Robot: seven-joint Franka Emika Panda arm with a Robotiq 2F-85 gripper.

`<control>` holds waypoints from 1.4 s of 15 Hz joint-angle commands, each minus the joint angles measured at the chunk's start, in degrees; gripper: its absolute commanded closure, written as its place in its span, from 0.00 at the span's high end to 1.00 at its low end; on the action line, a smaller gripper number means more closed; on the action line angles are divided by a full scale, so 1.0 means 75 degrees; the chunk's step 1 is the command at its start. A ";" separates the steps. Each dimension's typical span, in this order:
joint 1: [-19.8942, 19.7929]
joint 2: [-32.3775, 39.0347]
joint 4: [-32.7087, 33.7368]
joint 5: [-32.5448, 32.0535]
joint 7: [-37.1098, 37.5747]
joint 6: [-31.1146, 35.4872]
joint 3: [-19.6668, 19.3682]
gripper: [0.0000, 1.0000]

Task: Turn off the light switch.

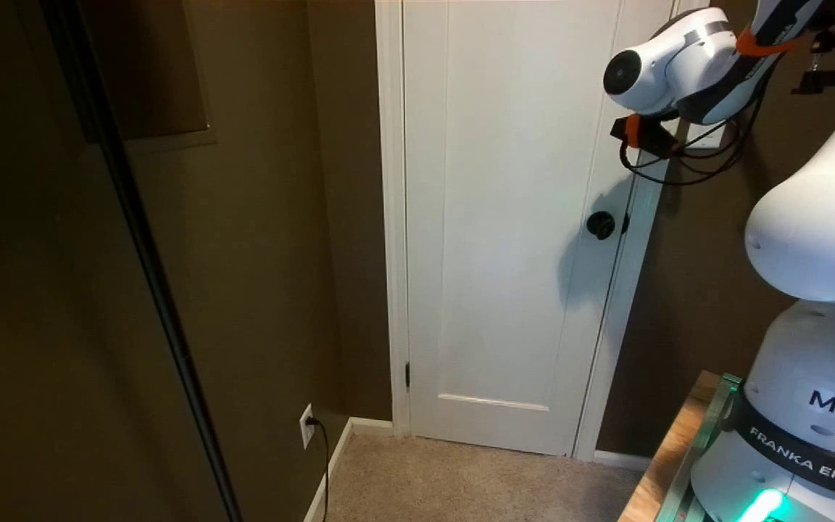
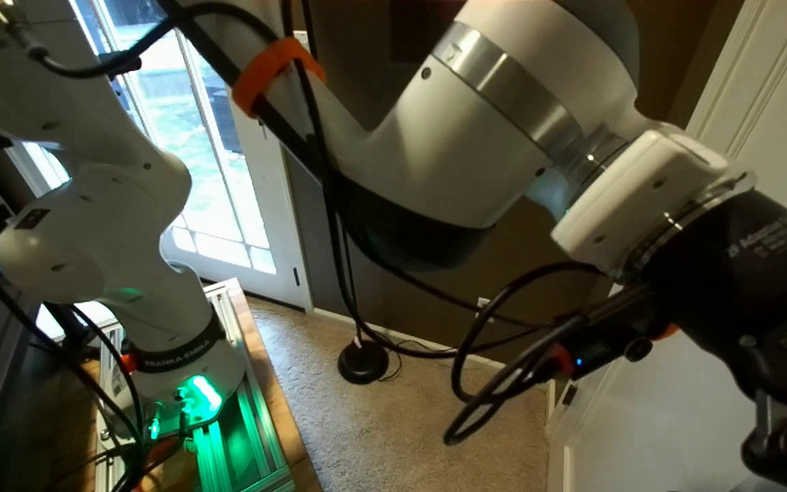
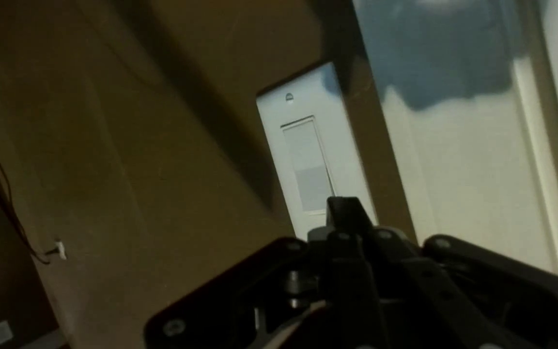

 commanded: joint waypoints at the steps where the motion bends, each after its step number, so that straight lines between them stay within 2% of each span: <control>1: 0.0262 0.0312 -0.0059 -0.0918 0.0537 -0.0964 -0.0130 0.00; 5: 0.0294 0.0645 -0.0170 -0.1264 0.0343 -0.1539 -0.0143 0.00; 13: 0.0101 0.1264 0.0104 -0.2262 0.0613 -0.1236 -0.0280 0.00; 21: -0.0130 0.1418 0.0341 -0.3149 0.0604 -0.1081 -0.0443 0.00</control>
